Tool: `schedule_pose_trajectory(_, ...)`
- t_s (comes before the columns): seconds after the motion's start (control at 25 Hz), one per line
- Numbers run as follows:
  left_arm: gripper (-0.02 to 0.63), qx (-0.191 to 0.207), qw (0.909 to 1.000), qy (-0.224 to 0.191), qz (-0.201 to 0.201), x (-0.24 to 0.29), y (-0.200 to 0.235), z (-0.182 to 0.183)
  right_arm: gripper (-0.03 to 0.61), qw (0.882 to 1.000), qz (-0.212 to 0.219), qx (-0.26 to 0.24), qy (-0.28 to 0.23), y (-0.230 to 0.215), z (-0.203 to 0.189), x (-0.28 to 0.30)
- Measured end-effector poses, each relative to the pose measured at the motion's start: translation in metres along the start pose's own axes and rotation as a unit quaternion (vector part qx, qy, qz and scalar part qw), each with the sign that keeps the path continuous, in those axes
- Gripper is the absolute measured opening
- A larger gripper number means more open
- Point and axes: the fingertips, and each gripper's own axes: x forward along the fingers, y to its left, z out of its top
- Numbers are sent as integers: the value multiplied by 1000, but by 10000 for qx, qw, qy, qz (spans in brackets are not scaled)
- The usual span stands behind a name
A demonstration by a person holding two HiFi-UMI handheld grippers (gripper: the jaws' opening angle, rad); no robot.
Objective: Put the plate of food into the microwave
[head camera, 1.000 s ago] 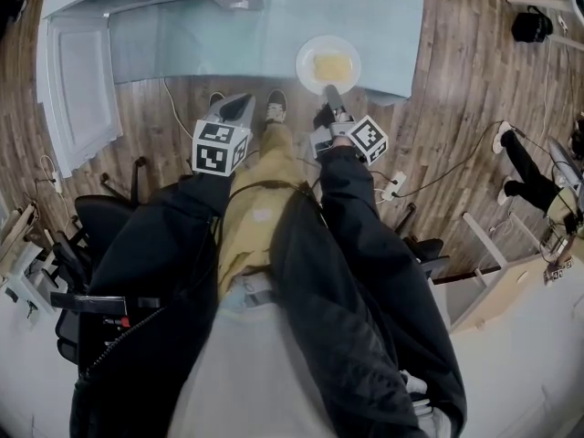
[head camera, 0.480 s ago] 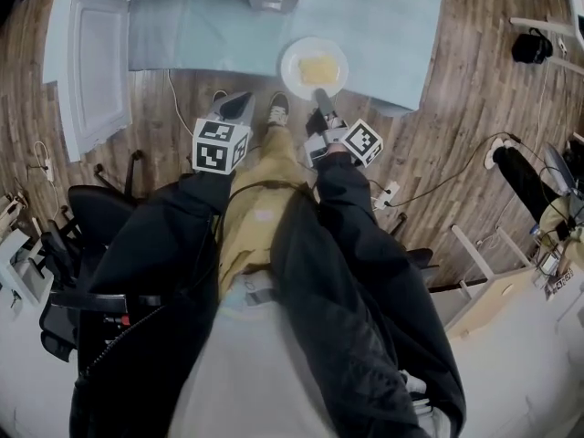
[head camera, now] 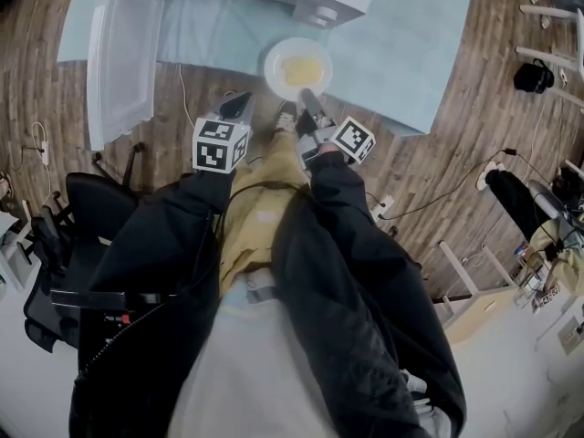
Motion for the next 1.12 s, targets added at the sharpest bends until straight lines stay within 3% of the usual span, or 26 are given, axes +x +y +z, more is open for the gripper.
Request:
schedule_pose_trajectory(0.48,-2,-155,9993,-291,195,-18,69,34,8,9978,510,-83,425,69,-24,104)
schedule_pose_trajectory(0.6,-2,-191,9991,-313,212,-19,84,41,7,9980,437,-160,439,79,-23,125)
schedule_pose_trajectory(1.12,-2,-261,9993,-241,88,-15,121,50,8,9957,906,77,154,131,-11,219)
